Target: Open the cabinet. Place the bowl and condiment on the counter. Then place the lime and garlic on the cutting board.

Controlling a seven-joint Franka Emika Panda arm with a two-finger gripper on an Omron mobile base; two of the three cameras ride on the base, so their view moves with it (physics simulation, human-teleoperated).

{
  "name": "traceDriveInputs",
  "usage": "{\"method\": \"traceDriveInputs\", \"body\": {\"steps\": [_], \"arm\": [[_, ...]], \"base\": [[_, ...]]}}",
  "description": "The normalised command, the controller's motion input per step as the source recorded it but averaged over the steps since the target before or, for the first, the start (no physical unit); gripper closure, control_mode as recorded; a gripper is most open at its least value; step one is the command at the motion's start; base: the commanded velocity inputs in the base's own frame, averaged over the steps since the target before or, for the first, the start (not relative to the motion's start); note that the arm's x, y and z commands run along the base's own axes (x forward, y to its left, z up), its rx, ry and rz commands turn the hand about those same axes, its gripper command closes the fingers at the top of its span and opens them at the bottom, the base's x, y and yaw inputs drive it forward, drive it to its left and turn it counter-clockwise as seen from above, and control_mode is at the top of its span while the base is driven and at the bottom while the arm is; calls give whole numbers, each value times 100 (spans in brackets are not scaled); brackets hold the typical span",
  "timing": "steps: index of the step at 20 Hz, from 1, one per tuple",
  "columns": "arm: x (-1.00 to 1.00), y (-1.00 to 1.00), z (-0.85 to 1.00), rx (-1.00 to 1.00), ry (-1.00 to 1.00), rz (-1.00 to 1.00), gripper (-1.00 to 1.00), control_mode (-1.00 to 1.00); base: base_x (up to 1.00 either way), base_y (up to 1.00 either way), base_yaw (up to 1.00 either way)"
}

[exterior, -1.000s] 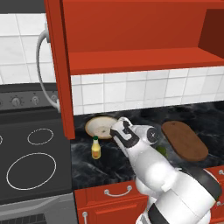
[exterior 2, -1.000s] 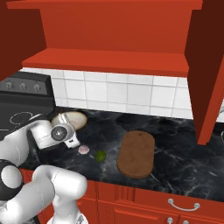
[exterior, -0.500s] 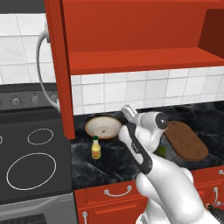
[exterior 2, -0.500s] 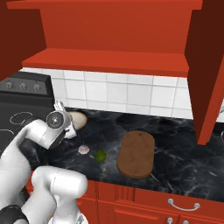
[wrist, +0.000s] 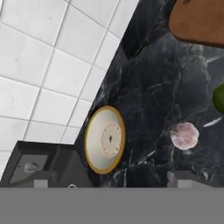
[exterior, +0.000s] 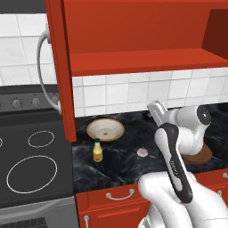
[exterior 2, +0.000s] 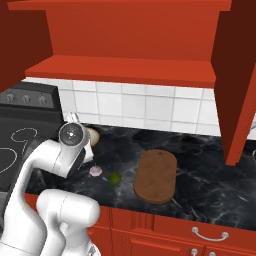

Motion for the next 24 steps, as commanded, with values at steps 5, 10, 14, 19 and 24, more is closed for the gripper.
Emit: {"method": "traceDriveInputs", "body": {"steps": [5,10,14,19,24], "arm": [[-13,-17,0,1,-1,4,-100,-100],[0,11,-10,-28,2,0,-100,-100],[1,28,-24,-56,1,7,-100,-100],[4,7,-11,-51,1,13,-100,-100],[0,-10,0,-17,-7,13,-100,-100]], "base": [[0,0,0],[0,0,0],[0,0,0],[0,0,0],[0,0,0]]}}
